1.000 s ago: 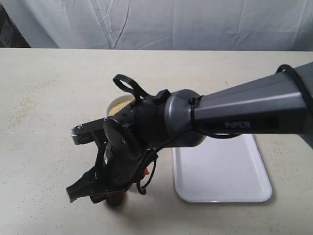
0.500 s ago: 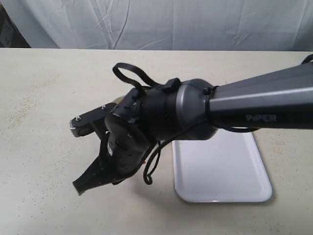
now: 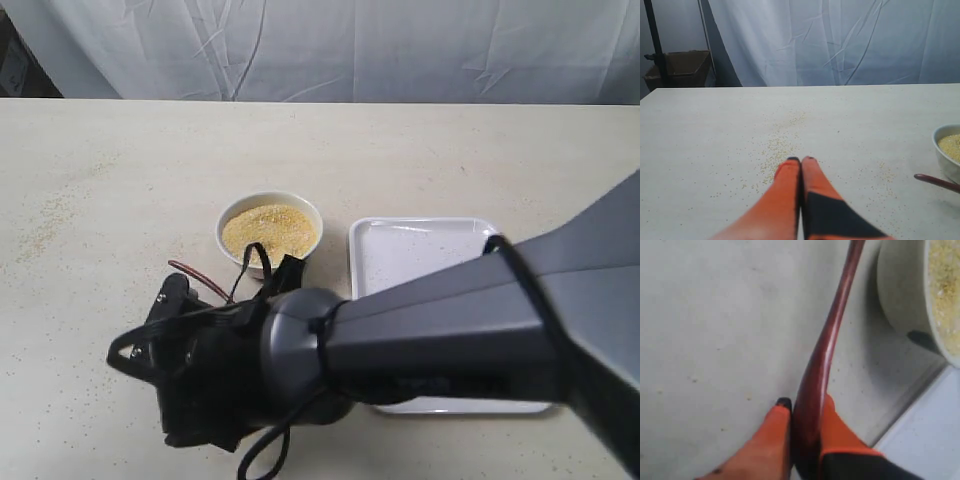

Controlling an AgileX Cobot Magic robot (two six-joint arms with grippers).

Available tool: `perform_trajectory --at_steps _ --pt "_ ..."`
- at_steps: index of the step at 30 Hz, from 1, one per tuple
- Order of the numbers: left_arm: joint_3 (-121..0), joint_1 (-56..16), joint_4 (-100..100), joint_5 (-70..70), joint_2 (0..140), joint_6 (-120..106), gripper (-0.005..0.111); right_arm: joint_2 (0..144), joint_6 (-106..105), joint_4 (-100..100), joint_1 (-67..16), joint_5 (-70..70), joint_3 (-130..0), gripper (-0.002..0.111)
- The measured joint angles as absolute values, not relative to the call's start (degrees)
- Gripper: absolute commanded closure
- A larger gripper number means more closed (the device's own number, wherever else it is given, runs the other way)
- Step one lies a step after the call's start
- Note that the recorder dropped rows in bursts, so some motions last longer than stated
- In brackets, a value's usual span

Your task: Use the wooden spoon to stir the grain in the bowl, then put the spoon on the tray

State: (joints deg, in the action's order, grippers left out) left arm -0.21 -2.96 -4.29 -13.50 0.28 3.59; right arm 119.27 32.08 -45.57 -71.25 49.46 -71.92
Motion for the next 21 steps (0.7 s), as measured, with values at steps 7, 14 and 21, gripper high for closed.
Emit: perform_trajectory --at_steps 7,14,21 --pt "-0.2 -3.0 -4.3 -13.5 0.3 3.6 0.107 122.3 34.1 -47.6 -71.8 54.9 -71.9 0.048" --pt "-0.2 -3.0 -4.3 -13.5 0.3 3.6 0.107 120.1 34.4 -43.8 -71.8 55.7 -71.9 0.049" --pt "-0.2 -3.0 -4.3 -13.5 0.3 3.6 0.107 111.1 31.1 -34.2 -70.7 50.1 -71.9 0.049"
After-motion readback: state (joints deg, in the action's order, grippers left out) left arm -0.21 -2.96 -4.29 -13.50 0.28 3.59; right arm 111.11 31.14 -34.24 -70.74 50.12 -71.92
